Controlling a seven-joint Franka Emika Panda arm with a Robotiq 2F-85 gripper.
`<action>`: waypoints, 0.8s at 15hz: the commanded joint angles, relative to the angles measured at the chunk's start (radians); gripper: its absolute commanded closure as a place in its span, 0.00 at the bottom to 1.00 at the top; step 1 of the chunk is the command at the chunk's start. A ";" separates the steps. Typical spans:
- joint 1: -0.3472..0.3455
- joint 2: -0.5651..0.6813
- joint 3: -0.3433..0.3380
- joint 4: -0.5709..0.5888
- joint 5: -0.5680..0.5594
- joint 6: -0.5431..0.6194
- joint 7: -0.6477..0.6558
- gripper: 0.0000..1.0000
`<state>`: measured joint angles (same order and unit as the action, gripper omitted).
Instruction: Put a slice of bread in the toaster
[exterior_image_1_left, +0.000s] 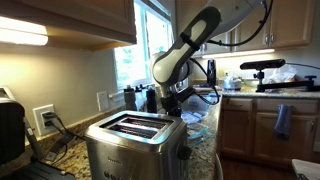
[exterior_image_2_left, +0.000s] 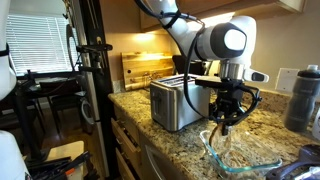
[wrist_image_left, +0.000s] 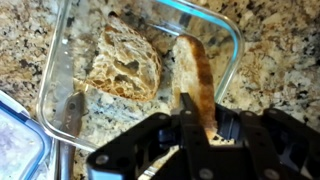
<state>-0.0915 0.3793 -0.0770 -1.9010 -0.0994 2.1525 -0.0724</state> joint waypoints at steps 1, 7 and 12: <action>0.008 -0.066 -0.007 -0.039 -0.022 -0.012 0.013 0.94; -0.007 -0.225 -0.015 -0.125 -0.027 -0.004 -0.015 0.94; -0.016 -0.366 -0.026 -0.195 -0.032 -0.017 -0.036 0.94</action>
<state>-0.1026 0.1352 -0.0955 -1.9996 -0.1131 2.1473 -0.0898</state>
